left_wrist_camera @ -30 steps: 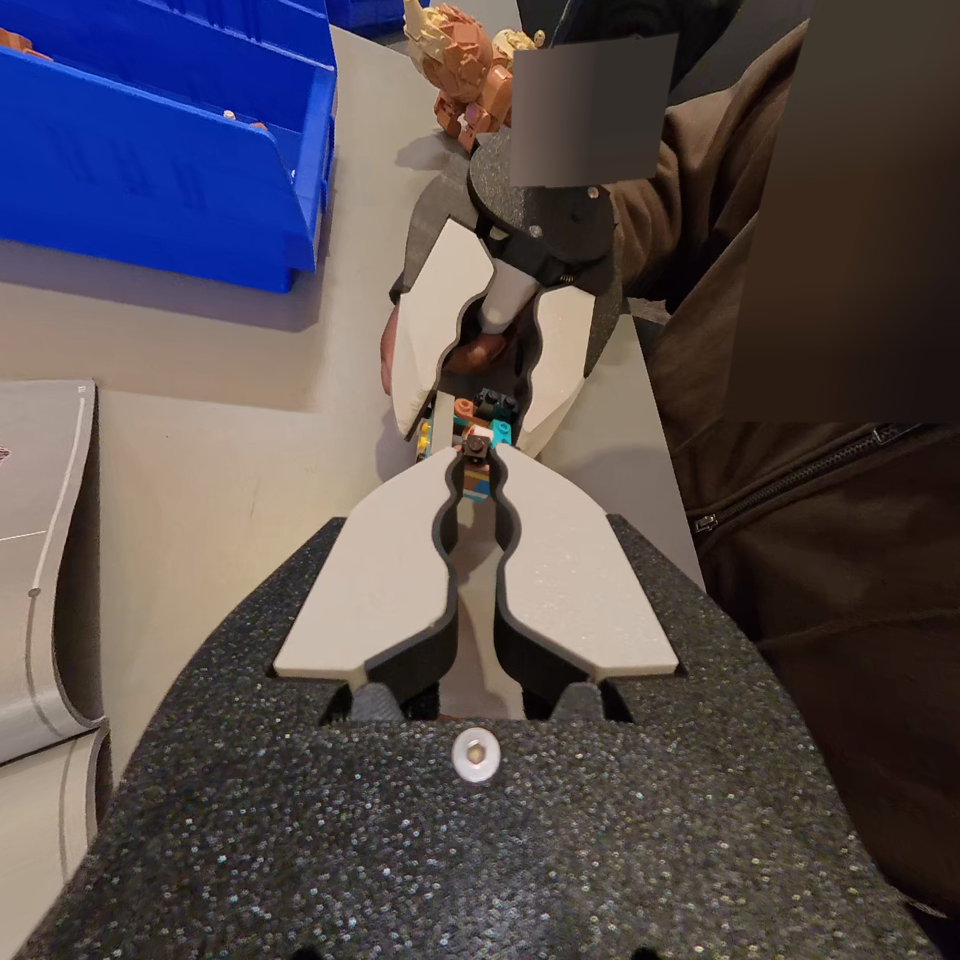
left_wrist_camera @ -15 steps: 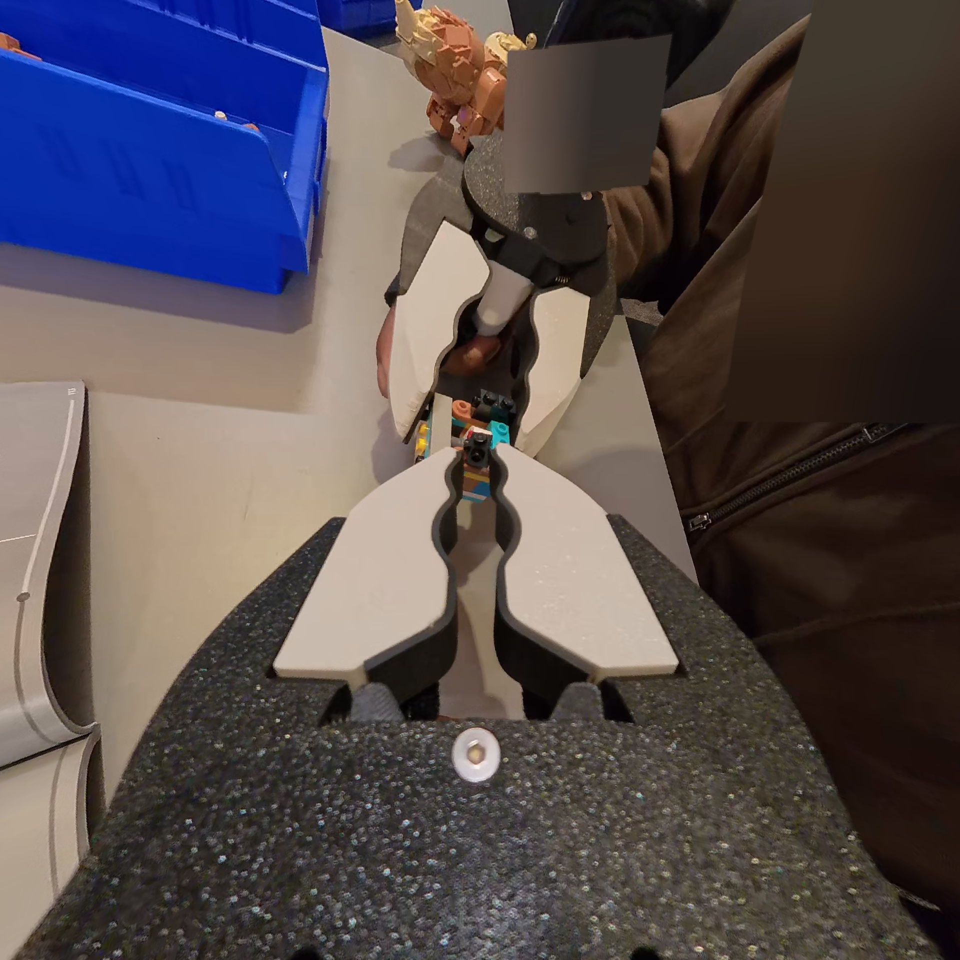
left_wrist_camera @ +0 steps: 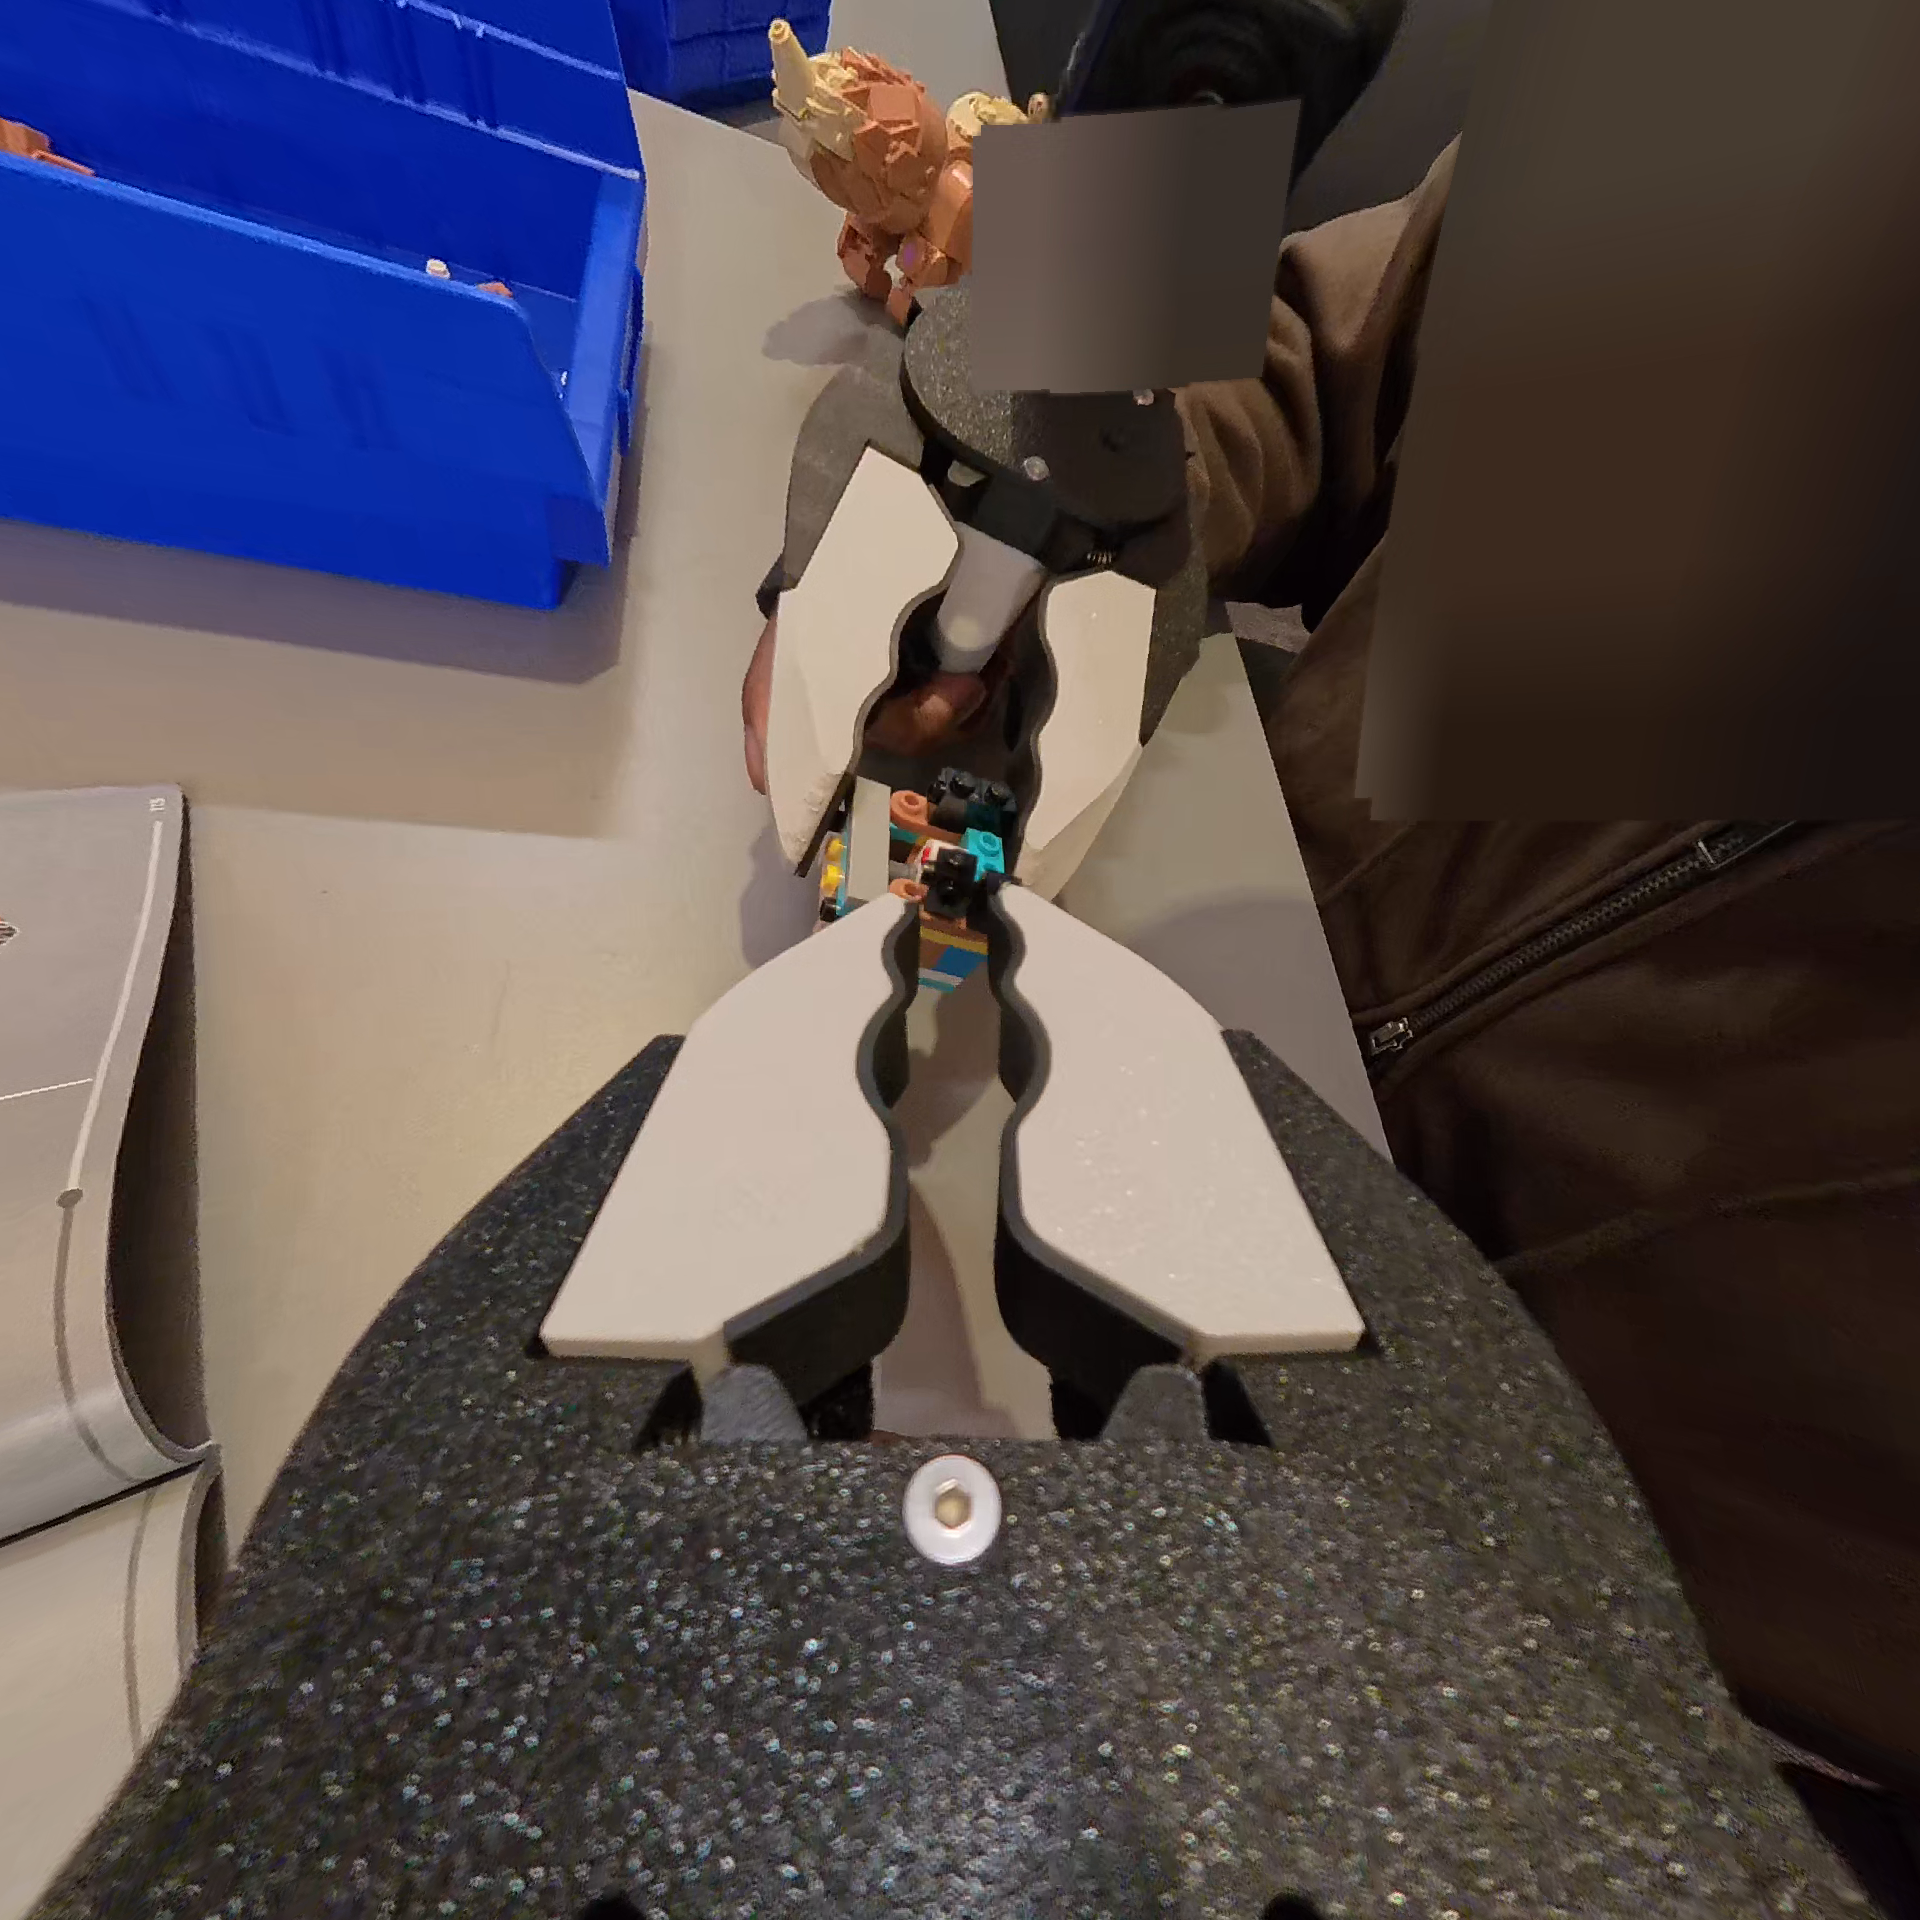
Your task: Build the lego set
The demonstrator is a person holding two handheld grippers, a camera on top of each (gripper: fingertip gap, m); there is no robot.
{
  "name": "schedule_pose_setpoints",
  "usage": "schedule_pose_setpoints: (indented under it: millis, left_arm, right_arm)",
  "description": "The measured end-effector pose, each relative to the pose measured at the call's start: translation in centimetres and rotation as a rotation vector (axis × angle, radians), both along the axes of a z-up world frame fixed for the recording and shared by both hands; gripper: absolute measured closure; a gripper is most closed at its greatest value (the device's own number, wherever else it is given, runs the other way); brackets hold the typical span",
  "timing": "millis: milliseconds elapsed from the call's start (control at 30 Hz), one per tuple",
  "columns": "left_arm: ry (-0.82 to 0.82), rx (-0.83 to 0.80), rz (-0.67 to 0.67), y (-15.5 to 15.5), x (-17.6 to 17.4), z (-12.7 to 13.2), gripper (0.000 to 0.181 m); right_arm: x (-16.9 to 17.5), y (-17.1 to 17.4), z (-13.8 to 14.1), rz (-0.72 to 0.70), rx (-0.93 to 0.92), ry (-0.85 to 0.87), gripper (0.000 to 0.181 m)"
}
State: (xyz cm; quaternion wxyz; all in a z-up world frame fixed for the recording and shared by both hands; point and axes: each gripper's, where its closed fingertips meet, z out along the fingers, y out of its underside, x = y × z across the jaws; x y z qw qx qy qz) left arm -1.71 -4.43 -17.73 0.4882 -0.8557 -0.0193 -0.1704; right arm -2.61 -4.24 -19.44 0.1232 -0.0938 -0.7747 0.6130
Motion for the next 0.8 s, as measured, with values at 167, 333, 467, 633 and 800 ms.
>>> schedule_pose_setpoints:
  millis: [167,333,467,633,800]
  left_arm:
    - [0.052,0.062,-0.021,-0.3,0.2,-0.2,0.145]
    - [0.251,0.126,0.035,0.4,-1.1,-2.1,0.133]
    - [0.291,0.235,0.072,0.9,-1.2,-1.9,0.133]
    - [0.298,0.272,0.071,1.2,-1.0,-2.1,0.134]
    - [0.308,0.292,0.061,1.6,-0.6,-2.3,0.137]
  right_arm:
    - [-0.2,0.4,0.3,0.002,-0.025,-0.04,0.142]
    - [-0.4,0.8,0.4,0.007,-0.039,-0.098,0.142]
    - [-0.4,0.9,0.5,0.02,-0.035,-0.128,0.143]
    - [-0.1,0.6,0.5,0.033,-0.025,-0.135,0.143]
    - [0.0,0.6,0.8,0.035,-0.035,-0.136,0.143]
